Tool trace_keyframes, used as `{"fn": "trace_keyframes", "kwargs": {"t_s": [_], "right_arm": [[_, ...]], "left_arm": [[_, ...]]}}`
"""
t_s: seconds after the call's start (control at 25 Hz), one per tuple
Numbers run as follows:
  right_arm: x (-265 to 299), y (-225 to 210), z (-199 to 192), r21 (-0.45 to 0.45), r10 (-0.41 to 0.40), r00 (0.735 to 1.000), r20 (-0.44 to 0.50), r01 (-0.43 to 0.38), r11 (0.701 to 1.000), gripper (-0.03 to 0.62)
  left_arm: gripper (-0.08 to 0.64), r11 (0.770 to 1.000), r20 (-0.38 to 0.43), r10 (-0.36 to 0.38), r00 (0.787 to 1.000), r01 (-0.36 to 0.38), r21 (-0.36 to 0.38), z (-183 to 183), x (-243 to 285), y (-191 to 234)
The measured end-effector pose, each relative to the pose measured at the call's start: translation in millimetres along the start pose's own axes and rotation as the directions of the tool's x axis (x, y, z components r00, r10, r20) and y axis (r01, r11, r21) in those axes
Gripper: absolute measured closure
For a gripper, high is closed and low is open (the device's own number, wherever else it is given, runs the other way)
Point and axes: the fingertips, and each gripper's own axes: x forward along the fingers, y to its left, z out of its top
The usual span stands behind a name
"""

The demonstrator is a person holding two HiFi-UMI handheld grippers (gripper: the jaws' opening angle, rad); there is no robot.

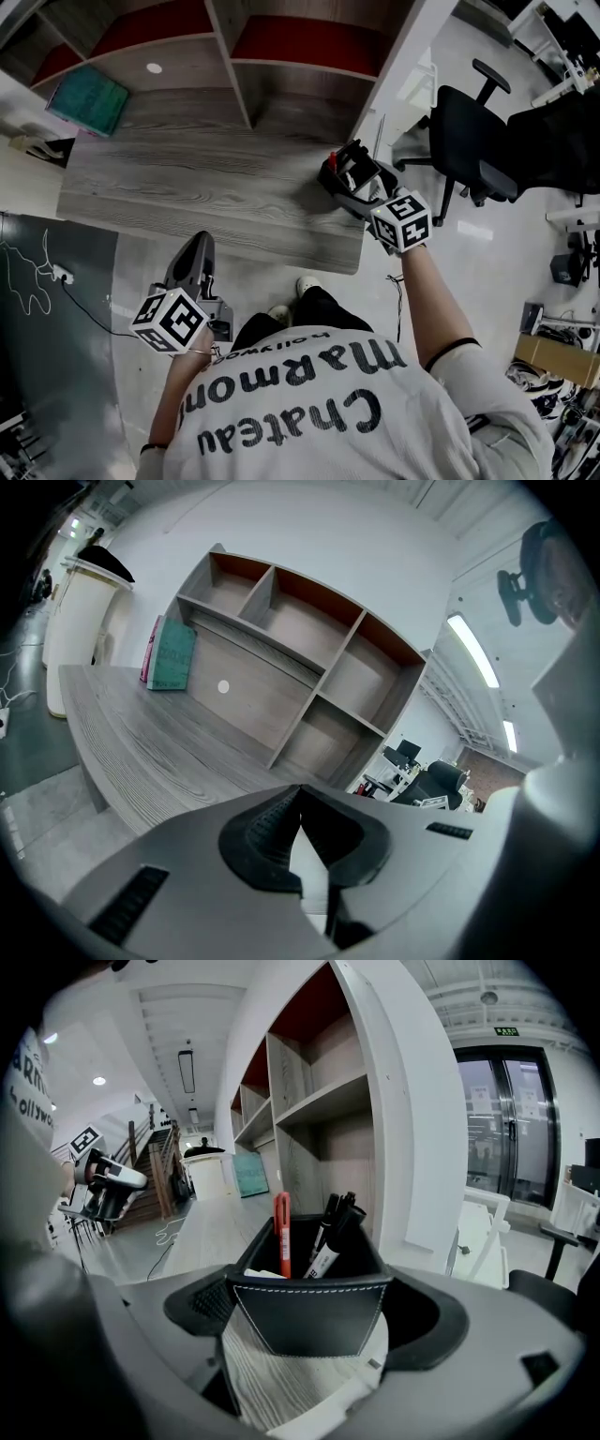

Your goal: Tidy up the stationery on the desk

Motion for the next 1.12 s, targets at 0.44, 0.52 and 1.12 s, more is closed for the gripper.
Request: {"fn": "trace_keyframes", "kwargs": {"t_s": [0.44, 0.52, 1.12], "right_arm": [[-36.6, -3.4, 47.7, 0.173, -0.102, 0.982, 0.159, 0.074, 0.982, 0.148], [-46.0, 0.3, 58.3, 0.254, -0.121, 0.973, 0.199, 0.068, 0.965, 0.149], [-99.2, 47.3, 78.6, 0.507, -0.188, 0.931, 0.314, 0.003, 0.862, 0.152]], "left_arm": [[0.545, 0.997, 0.020, -0.072, 0.997, 0.071, 0.024, 13.6, -1.4, -12.5], [0.545, 0.995, 0.025, -0.096, 0.995, 0.095, 0.032, 17.2, -0.2, -19.4], [0.545, 0.960, 0.043, -0.275, 0.961, 0.272, 0.059, 25.1, 1.1, -67.0]]}}
